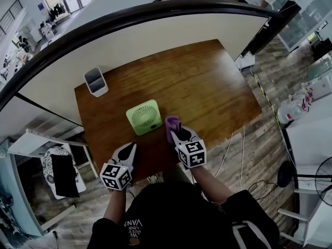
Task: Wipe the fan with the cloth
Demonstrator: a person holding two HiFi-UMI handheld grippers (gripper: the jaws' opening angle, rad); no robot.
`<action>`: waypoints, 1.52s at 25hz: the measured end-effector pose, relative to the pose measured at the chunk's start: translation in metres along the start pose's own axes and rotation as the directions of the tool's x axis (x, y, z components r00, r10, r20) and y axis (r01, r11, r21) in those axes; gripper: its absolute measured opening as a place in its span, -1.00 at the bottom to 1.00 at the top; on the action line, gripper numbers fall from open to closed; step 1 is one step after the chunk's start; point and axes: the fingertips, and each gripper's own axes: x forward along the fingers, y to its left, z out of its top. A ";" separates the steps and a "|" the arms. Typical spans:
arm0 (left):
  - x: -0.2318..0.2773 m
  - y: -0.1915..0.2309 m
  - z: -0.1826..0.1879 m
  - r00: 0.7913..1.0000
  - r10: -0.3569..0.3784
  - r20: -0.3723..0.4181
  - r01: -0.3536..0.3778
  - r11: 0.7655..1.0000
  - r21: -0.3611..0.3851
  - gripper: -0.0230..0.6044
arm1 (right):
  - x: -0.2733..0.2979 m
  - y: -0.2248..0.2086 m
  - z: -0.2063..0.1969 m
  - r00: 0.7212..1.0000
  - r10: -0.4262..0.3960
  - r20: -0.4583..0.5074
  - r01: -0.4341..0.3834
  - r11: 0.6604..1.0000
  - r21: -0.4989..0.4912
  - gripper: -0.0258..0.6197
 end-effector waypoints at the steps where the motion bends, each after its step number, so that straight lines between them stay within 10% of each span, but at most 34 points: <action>1: -0.002 -0.002 0.002 1.000 -0.001 0.005 0.001 1.000 0.004 -0.89 | -0.006 0.003 0.004 1.000 0.000 0.020 0.000 1.000 0.010 -0.63; 20: -0.079 -0.034 0.022 0.991 -0.027 0.129 0.024 0.999 0.023 -0.89 | -0.116 0.059 0.062 0.965 0.018 0.262 -0.039 0.996 0.076 -0.63; 38: -0.091 -0.068 0.058 0.968 0.079 0.237 -0.086 0.996 0.022 -0.89 | -0.136 0.055 0.074 0.963 0.148 0.227 -0.155 0.988 0.017 -0.63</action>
